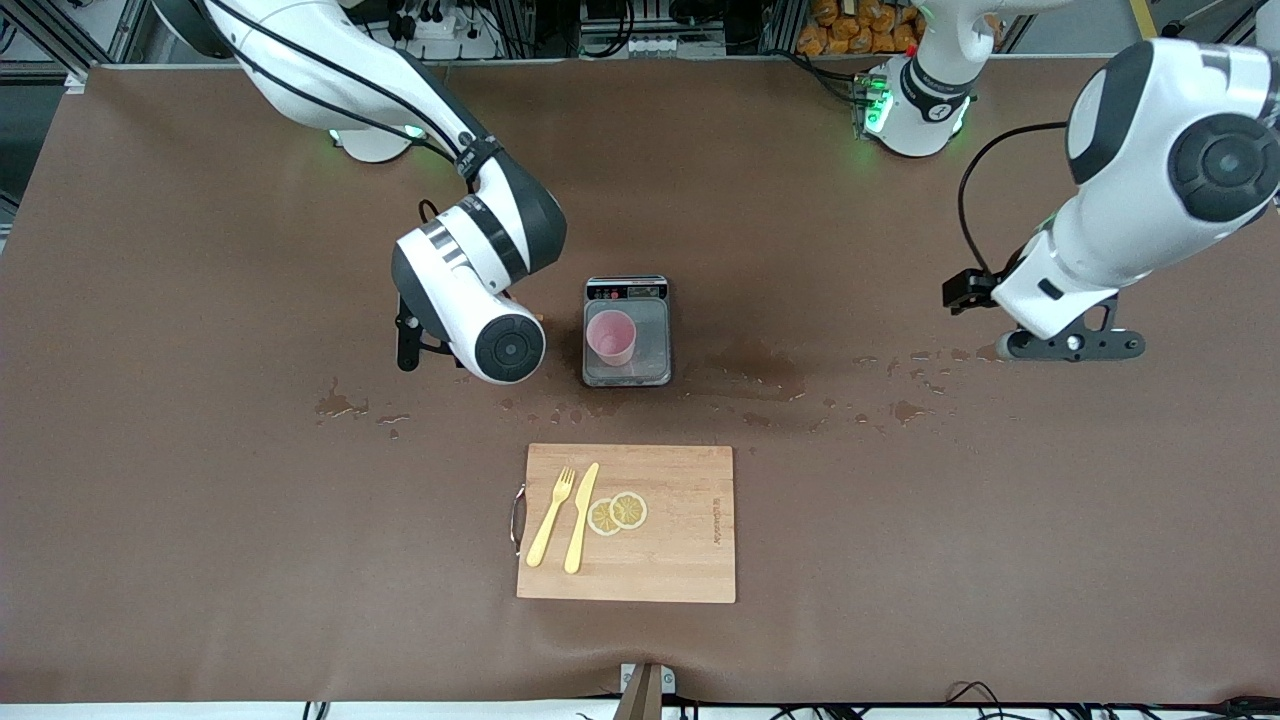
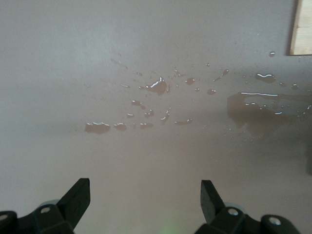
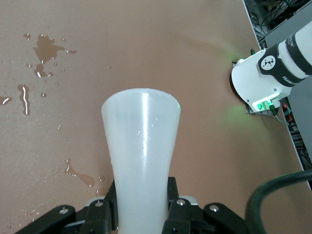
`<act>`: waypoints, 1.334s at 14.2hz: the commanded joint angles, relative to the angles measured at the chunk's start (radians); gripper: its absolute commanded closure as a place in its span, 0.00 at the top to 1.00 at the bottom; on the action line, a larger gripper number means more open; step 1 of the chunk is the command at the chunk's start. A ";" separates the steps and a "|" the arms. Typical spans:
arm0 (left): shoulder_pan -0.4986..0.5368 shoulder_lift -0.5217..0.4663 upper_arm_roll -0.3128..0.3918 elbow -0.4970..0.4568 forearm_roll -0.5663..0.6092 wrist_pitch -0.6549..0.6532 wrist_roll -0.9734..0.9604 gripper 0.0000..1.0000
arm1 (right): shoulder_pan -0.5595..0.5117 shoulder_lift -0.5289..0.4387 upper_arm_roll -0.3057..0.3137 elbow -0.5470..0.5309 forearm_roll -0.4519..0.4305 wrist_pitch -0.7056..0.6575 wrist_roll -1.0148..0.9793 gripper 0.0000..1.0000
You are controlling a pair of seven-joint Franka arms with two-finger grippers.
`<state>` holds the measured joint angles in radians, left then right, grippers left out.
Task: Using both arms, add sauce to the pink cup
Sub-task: 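Squeeze sauce into the pink cup with the right gripper while the left gripper withdraws, then carry the bottle back and set it upright with the right gripper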
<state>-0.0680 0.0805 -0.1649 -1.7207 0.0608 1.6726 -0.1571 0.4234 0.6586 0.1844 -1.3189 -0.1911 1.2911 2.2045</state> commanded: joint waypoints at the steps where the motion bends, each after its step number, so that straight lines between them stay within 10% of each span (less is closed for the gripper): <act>1: -0.036 -0.063 0.041 -0.023 0.007 0.016 0.062 1.00 | 0.018 0.009 -0.010 0.046 -0.025 -0.032 0.026 0.36; 8: -0.075 -0.126 0.105 -0.017 -0.090 -0.005 0.099 1.00 | 0.044 0.058 -0.010 0.089 -0.028 -0.024 0.084 0.27; 10: -0.076 -0.137 0.114 -0.017 -0.088 -0.008 0.116 1.00 | 0.049 0.065 -0.010 0.090 -0.028 -0.024 0.084 0.09; 19: -0.062 -0.123 0.102 0.039 -0.084 -0.065 0.133 1.00 | -0.144 0.000 0.006 0.112 0.131 -0.023 -0.158 0.23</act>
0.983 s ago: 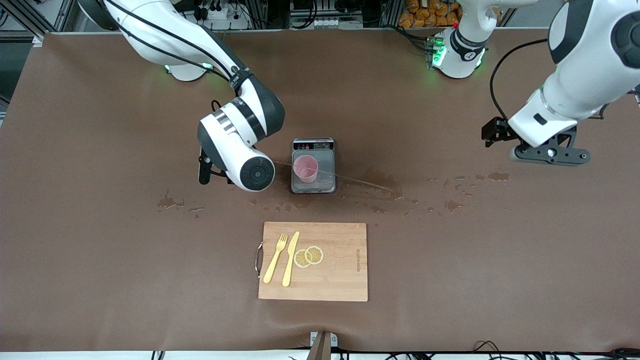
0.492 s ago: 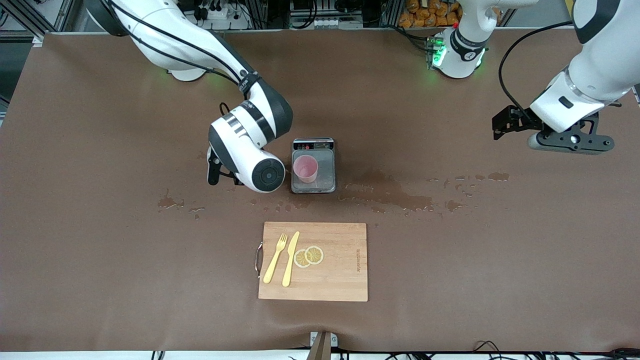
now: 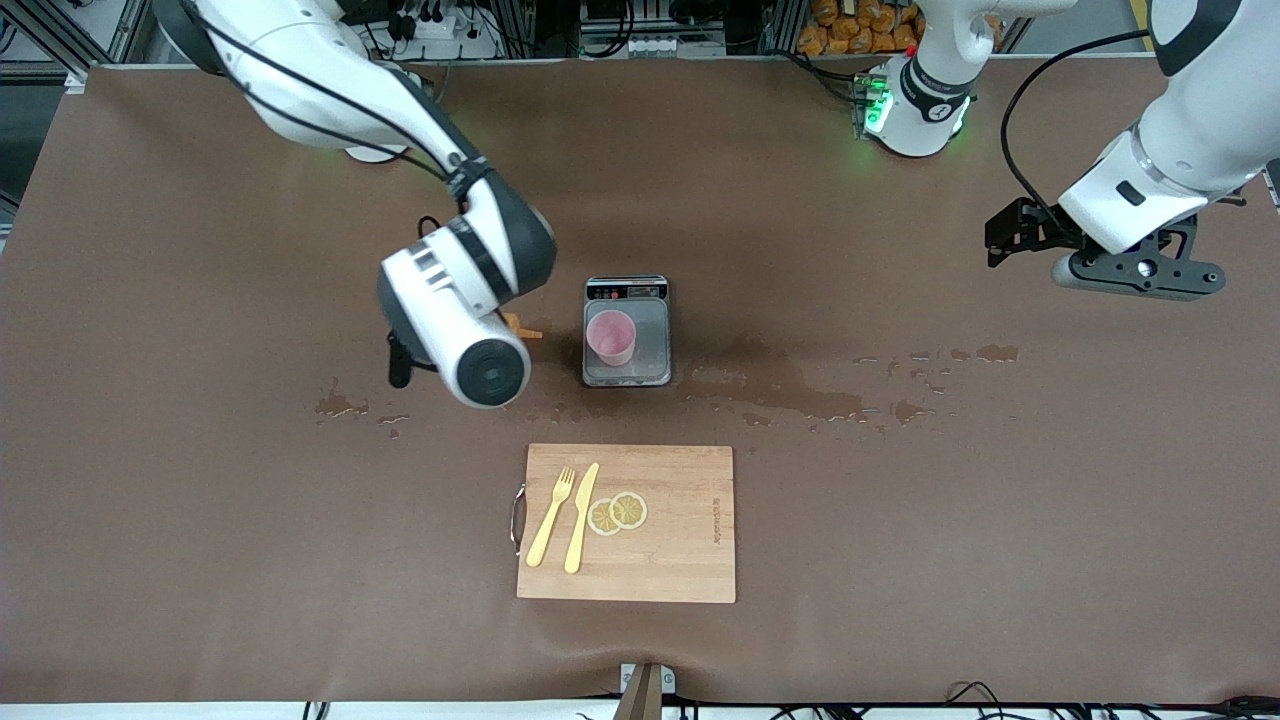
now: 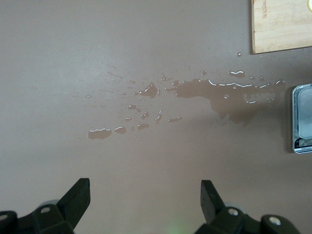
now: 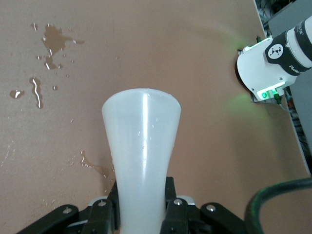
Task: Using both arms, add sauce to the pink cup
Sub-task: 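Carry the bottle back and set it upright with the right gripper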
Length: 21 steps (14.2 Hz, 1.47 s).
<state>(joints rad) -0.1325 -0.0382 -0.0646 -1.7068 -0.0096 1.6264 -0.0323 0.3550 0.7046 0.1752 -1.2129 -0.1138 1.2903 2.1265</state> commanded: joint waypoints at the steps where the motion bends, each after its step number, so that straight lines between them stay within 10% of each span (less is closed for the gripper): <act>1: 0.007 -0.005 0.003 0.027 -0.016 -0.019 0.008 1.00 | -0.108 -0.056 0.015 0.006 0.083 -0.022 -0.120 0.23; 15: 0.021 -0.005 0.006 0.016 -0.018 -0.039 -0.075 1.00 | -0.588 -0.082 0.009 -0.007 0.546 -0.077 -0.763 0.24; 21: 0.043 -0.006 0.011 0.013 0.003 -0.037 0.017 1.00 | -0.694 -0.044 0.007 -0.072 0.615 -0.082 -0.980 0.24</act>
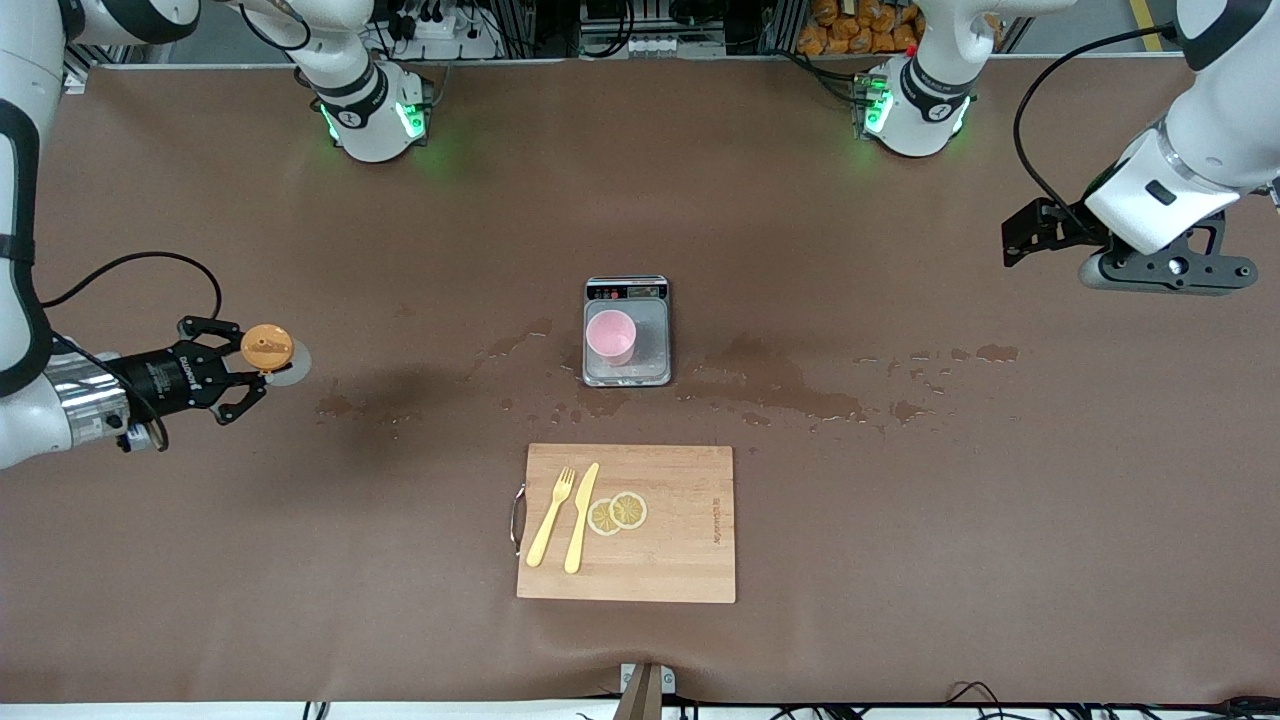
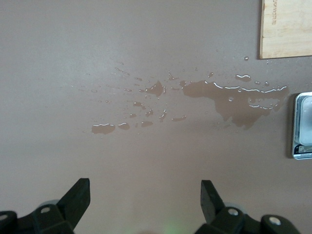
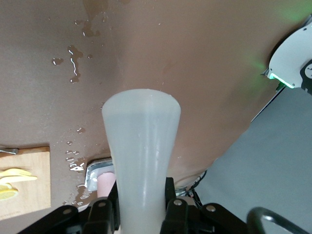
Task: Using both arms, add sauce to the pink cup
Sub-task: 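Carry the bottle back and set it upright with the right gripper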
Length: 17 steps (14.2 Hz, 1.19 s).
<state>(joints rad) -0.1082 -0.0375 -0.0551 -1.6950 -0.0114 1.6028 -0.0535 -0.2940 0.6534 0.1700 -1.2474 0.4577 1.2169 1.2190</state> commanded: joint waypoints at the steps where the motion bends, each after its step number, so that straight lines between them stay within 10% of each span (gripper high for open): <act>1: 0.019 -0.007 0.001 -0.003 0.005 -0.014 0.038 1.00 | -0.071 0.027 0.013 -0.049 0.048 -0.008 -0.117 0.25; 17: 0.024 -0.016 0.001 0.021 0.014 0.006 0.040 1.00 | -0.274 0.315 0.005 -0.066 0.049 0.030 -0.598 0.30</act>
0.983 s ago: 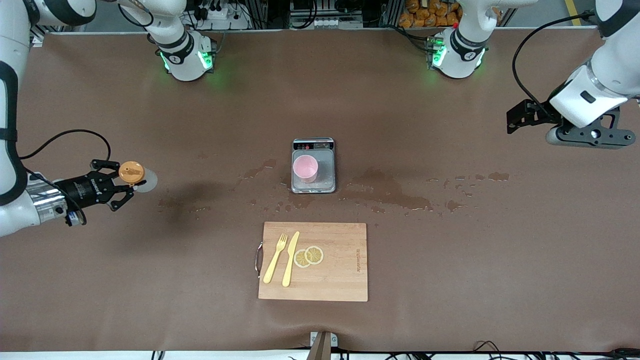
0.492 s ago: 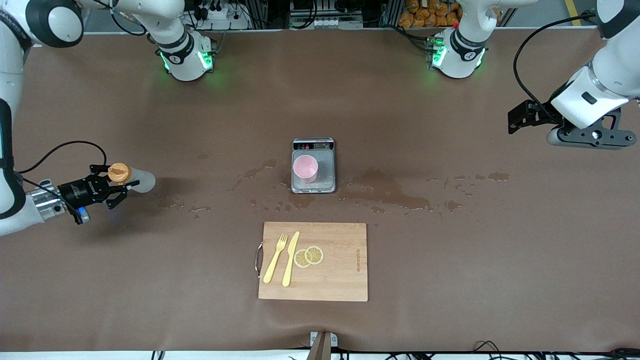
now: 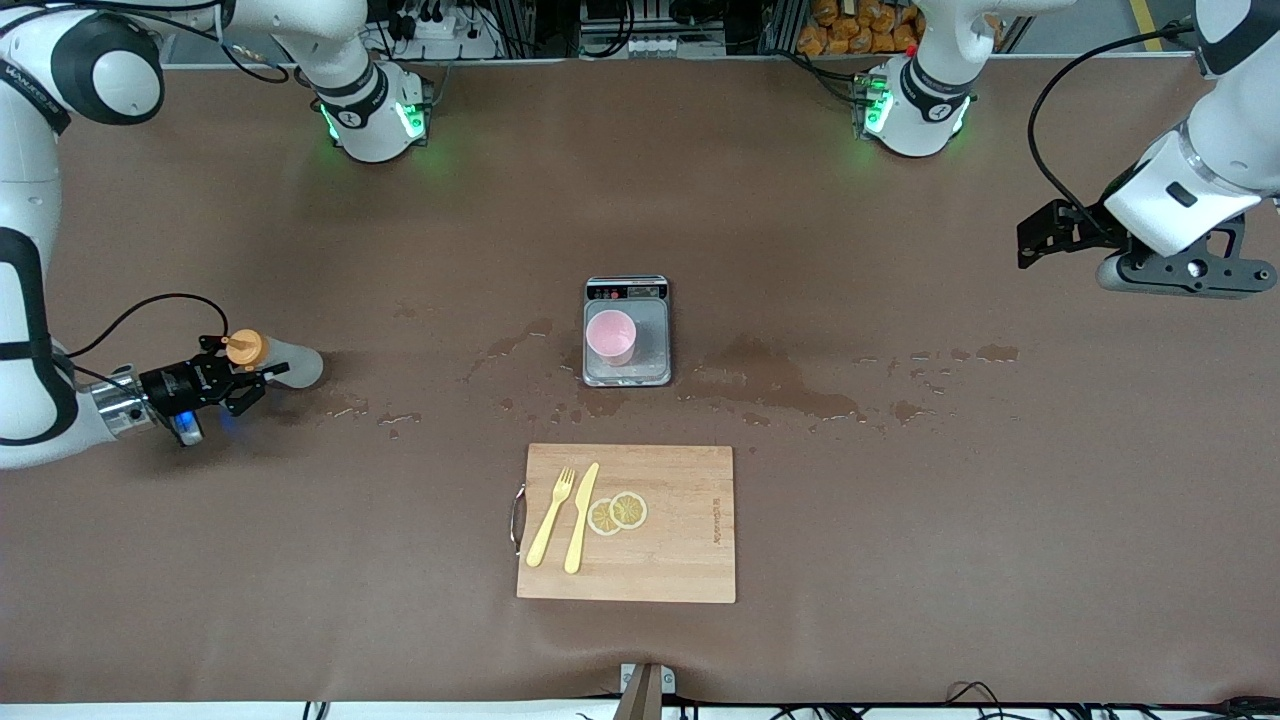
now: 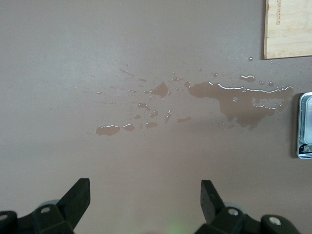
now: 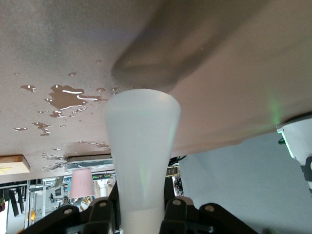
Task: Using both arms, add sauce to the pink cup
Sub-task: 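Carry the bottle back and set it upright with the right gripper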
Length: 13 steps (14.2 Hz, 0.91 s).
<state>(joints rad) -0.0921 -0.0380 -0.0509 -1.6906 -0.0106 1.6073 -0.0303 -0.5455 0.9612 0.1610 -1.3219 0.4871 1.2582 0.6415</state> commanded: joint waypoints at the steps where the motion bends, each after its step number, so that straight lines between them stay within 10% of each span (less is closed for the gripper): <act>1: 0.008 -0.016 -0.003 0.022 0.014 0.005 0.017 1.00 | -0.021 0.007 0.014 0.009 0.016 -0.005 -0.019 0.40; 3: 0.006 -0.019 -0.007 0.022 0.014 0.005 0.017 1.00 | -0.022 0.011 0.012 0.009 0.010 0.012 -0.019 0.48; 5: 0.008 -0.020 -0.004 0.023 0.014 0.005 0.035 1.00 | -0.016 0.011 0.006 0.015 0.008 0.012 -0.007 1.00; 13: 0.028 -0.011 -0.001 0.083 -0.003 -0.021 0.115 1.00 | -0.011 -0.039 0.011 0.210 -0.005 -0.169 0.001 1.00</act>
<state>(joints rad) -0.0721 -0.0473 -0.0489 -1.6365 -0.0105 1.6063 0.0646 -0.5473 0.9322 0.1572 -1.1706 0.4866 1.1369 0.6317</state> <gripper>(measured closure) 0.000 0.000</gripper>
